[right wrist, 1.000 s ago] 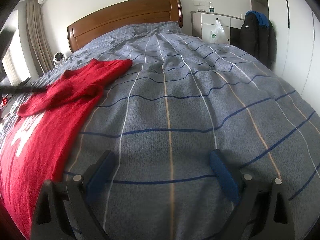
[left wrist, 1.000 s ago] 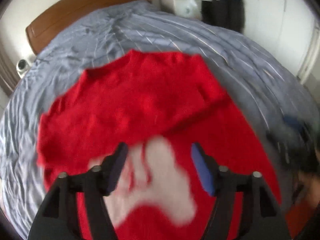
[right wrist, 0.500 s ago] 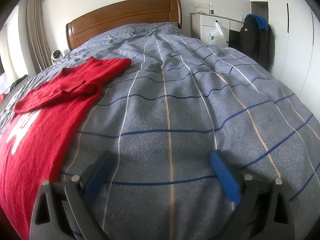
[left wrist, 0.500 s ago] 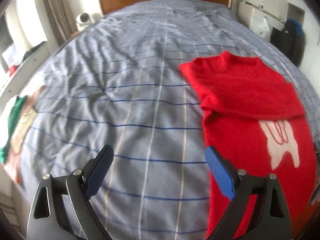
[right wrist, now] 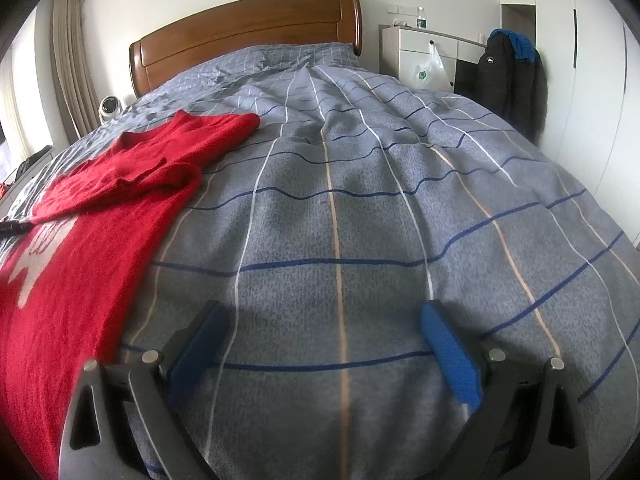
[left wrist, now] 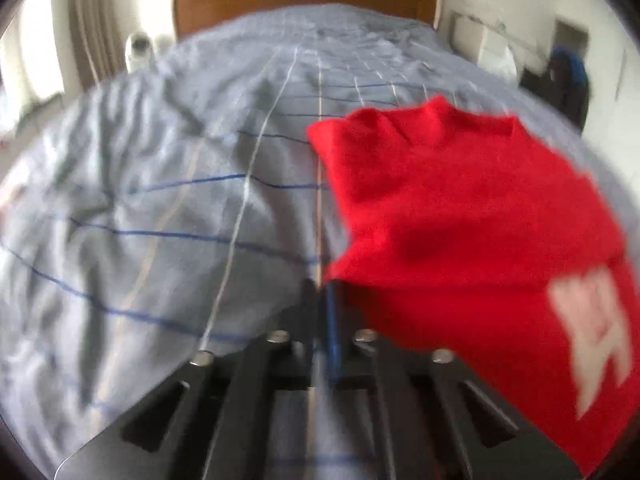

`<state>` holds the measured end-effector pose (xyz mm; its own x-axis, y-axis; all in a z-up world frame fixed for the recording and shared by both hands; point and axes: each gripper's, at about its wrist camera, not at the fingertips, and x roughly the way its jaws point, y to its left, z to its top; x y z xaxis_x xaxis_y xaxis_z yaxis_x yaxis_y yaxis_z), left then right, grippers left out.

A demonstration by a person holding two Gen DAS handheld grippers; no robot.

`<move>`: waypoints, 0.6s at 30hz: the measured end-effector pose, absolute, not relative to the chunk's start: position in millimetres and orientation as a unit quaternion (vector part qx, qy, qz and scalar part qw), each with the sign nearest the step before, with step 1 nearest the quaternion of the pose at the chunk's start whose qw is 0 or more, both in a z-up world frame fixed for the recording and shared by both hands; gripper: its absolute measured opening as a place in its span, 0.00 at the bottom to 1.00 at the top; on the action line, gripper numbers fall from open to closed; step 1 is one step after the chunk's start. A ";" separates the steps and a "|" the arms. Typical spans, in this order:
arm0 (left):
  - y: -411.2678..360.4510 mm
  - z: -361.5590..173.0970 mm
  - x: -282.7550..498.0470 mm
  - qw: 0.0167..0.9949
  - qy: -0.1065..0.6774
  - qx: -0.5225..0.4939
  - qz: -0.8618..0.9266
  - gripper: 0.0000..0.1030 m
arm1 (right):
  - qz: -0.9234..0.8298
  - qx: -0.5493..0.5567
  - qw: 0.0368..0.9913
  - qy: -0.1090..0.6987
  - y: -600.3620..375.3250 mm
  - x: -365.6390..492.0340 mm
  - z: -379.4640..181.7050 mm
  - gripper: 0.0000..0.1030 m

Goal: Fold small clothes
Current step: 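Open the left gripper and lift it away from the sweater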

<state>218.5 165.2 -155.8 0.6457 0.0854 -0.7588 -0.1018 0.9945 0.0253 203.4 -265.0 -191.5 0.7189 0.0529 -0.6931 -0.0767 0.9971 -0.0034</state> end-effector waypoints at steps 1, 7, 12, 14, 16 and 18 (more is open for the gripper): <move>167.4 -156.0 210.0 0.908 0.415 -0.010 0.046 0.03 | 0.035 -0.016 0.927 0.373 -265.0 203.7 -191.5 0.93; 212.8 -133.0 199.9 0.901 0.431 -0.032 0.040 0.70 | 0.033 -0.017 0.927 0.373 -264.9 203.7 -191.7 0.94; 239.2 -112.2 221.6 0.920 0.388 0.008 0.053 0.94 | 0.029 -0.018 0.928 0.370 -264.3 203.4 -192.1 0.94; 244.3 -115.3 236.7 0.920 0.387 0.021 0.053 0.97 | 0.029 -0.017 0.929 0.368 -264.8 203.1 -192.2 0.94; 252.6 -129.6 254.1 0.914 0.402 0.027 0.054 1.00 | 0.030 -0.014 0.929 0.368 -265.4 202.3 -192.2 0.94; 260.7 -157.1 262.4 0.889 0.452 0.034 0.063 1.00 | 0.030 -0.013 0.929 0.368 -266.1 202.4 -192.2 0.94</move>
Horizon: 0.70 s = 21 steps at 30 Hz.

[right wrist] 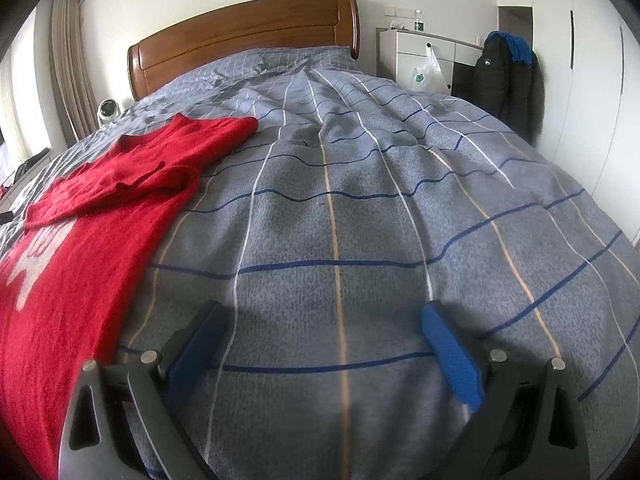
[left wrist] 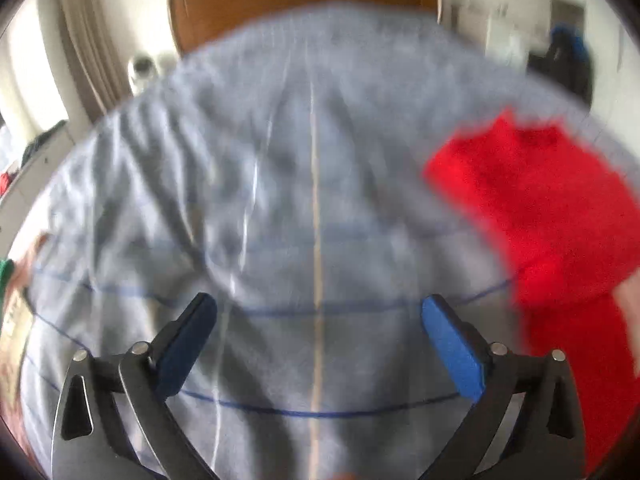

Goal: Fold small clothes

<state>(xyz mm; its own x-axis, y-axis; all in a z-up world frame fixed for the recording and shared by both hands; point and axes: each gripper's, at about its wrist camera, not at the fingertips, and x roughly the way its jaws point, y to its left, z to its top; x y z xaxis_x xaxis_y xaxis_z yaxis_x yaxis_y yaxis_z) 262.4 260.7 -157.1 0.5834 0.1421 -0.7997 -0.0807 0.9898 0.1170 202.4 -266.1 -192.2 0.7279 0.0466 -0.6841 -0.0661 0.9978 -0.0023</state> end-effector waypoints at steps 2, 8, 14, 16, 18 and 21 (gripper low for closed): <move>271.2 -169.4 263.0 0.891 0.452 -0.003 0.040 1.00 | 0.030 -0.012 0.929 0.368 -266.2 201.7 -192.0 0.94; 277.6 -170.2 267.2 0.892 0.451 -0.026 0.030 1.00 | 0.026 -0.012 0.930 0.367 -264.6 201.3 -192.2 0.94; 268.5 -171.0 269.8 0.891 0.451 -0.011 0.036 1.00 | 0.018 -0.013 0.931 0.365 -262.4 201.8 -192.6 0.95; 269.9 -171.1 267.1 0.892 0.451 -0.010 0.037 1.00 | 0.016 -0.014 0.931 0.365 -261.9 202.4 -192.8 0.95; 270.6 -171.2 267.5 0.892 0.451 -0.011 0.037 1.00 | 0.014 -0.014 0.931 0.366 -261.4 202.8 -193.0 0.95; 271.4 -170.4 266.1 0.892 0.451 -0.010 0.037 1.00 | 0.013 -0.014 0.930 0.366 -261.0 203.2 -192.9 0.95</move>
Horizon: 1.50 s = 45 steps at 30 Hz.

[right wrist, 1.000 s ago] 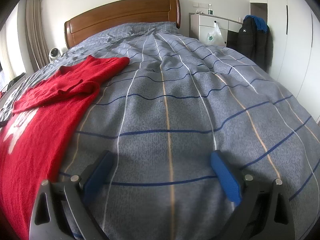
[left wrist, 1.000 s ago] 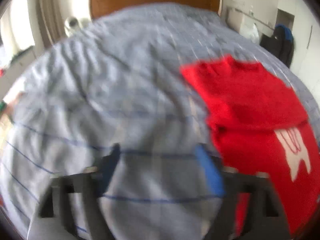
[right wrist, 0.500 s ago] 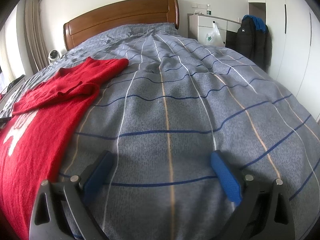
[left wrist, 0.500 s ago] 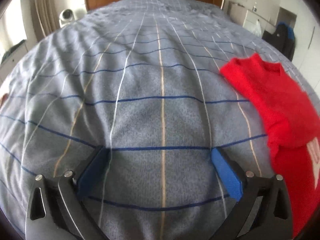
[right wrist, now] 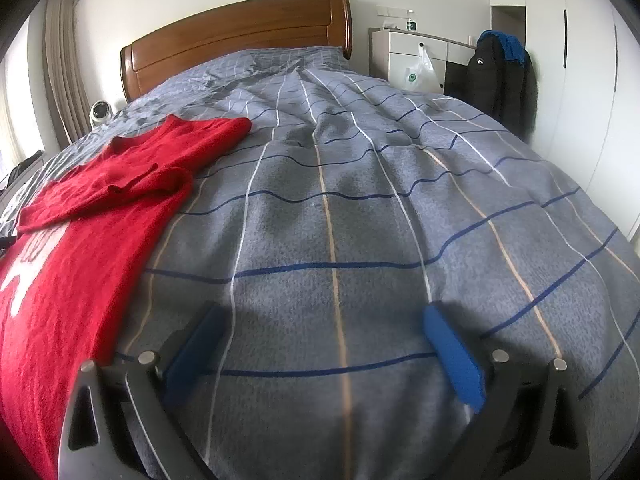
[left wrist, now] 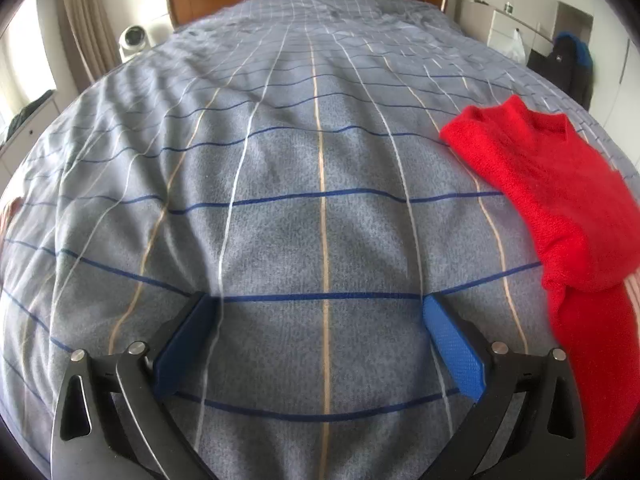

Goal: Fold small clothes

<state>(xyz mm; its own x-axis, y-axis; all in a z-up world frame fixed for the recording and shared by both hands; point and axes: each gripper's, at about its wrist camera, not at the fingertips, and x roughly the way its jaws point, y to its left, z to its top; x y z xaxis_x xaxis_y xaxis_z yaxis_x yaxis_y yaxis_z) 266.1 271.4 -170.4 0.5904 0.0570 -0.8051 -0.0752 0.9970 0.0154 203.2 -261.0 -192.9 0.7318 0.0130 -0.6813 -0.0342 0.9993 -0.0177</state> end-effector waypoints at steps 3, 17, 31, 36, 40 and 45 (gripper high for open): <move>271.4 -170.4 266.0 0.892 0.451 -0.010 0.037 1.00 | 0.012 -0.015 0.930 0.366 -261.0 203.6 -192.8 0.95; 271.4 -170.5 265.9 0.892 0.451 -0.010 0.037 1.00 | -0.003 -0.020 0.930 0.367 -258.1 206.0 -194.1 0.98; 271.4 -170.7 266.1 0.892 0.451 -0.010 0.037 1.00 | -0.009 -0.018 0.931 0.364 -256.6 204.9 -195.5 0.99; 271.4 -170.7 265.9 0.892 0.451 -0.010 0.037 1.00 | -0.010 -0.018 0.931 0.363 -256.8 204.5 -195.4 0.99; 271.3 -170.9 266.1 0.892 0.451 -0.010 0.037 1.00 | -0.014 -0.021 0.932 0.363 -256.0 203.6 -196.1 0.99; 271.4 -170.8 265.8 0.892 0.451 -0.010 0.037 1.00 | -0.018 -0.022 0.932 0.362 -255.2 202.5 -196.3 0.99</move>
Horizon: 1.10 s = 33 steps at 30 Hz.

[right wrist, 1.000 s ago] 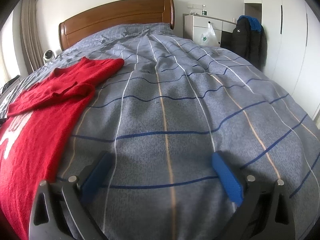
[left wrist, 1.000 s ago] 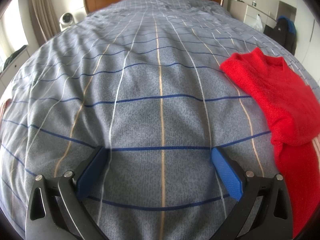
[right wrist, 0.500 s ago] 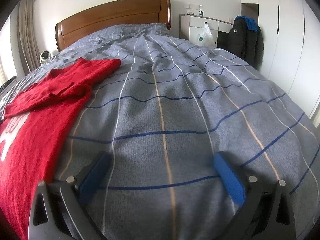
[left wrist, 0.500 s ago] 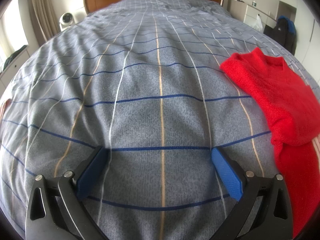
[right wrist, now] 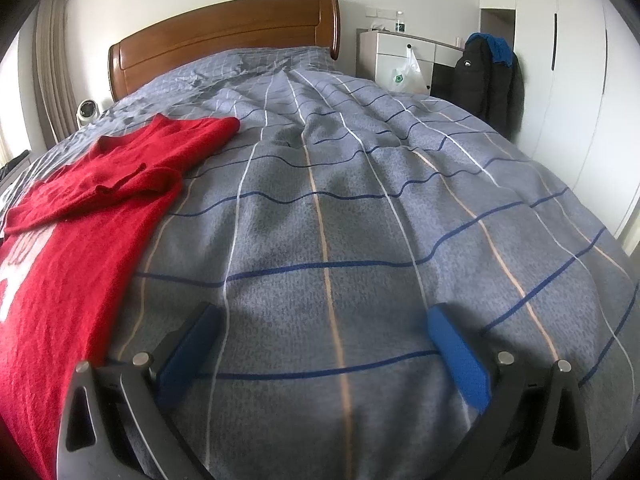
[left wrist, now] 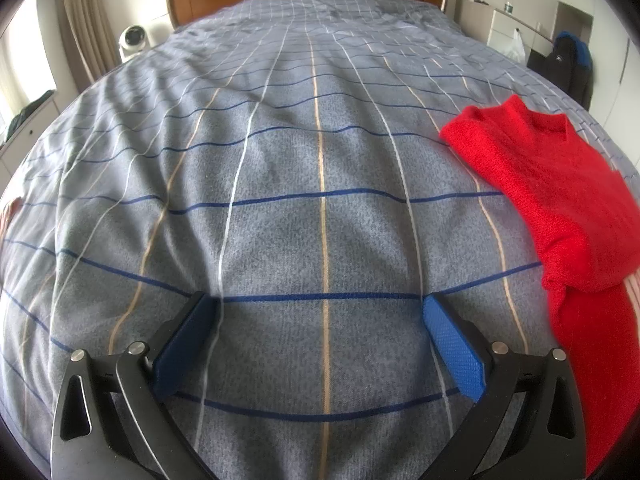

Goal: Fold small clothes

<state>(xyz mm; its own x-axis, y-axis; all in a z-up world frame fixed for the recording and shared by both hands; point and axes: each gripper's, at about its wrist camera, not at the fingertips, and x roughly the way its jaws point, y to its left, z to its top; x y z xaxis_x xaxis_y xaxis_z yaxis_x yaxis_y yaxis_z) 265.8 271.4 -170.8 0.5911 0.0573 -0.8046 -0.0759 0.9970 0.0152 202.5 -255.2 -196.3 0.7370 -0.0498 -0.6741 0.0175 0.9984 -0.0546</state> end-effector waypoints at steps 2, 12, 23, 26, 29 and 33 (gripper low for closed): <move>271.4 -170.7 265.8 0.892 0.451 -0.010 0.037 1.00 | -0.017 -0.023 0.932 0.362 -254.9 203.1 -196.1 0.99; 271.4 -170.7 265.9 0.892 0.451 -0.010 0.037 1.00 | -0.017 -0.021 0.932 0.361 -255.4 202.7 -195.4 0.99; 271.4 -170.6 265.7 0.892 0.451 -0.010 0.037 1.00 | -0.010 -0.014 0.934 0.358 -258.6 200.5 -193.8 0.99; 271.4 -170.6 265.6 0.892 0.450 -0.010 0.037 1.00 | -0.008 -0.013 0.934 0.358 -260.3 199.9 -193.5 0.99; 271.4 -170.6 265.6 0.892 0.450 -0.011 0.037 1.00 | -0.006 -0.009 0.934 0.358 -261.6 200.4 -193.6 0.99; 272.9 -170.6 265.8 0.893 0.448 -0.012 0.037 1.00 | -0.005 -0.009 0.934 0.358 -262.1 200.3 -193.4 0.99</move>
<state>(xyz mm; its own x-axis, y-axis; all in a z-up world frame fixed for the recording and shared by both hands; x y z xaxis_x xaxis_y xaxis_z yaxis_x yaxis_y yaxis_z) 265.8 272.9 -170.6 0.5963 0.0558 -0.8008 -0.0774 0.9969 0.0118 200.3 -262.1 -193.4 0.7436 -0.0146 -0.6684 0.0022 0.9998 -0.0194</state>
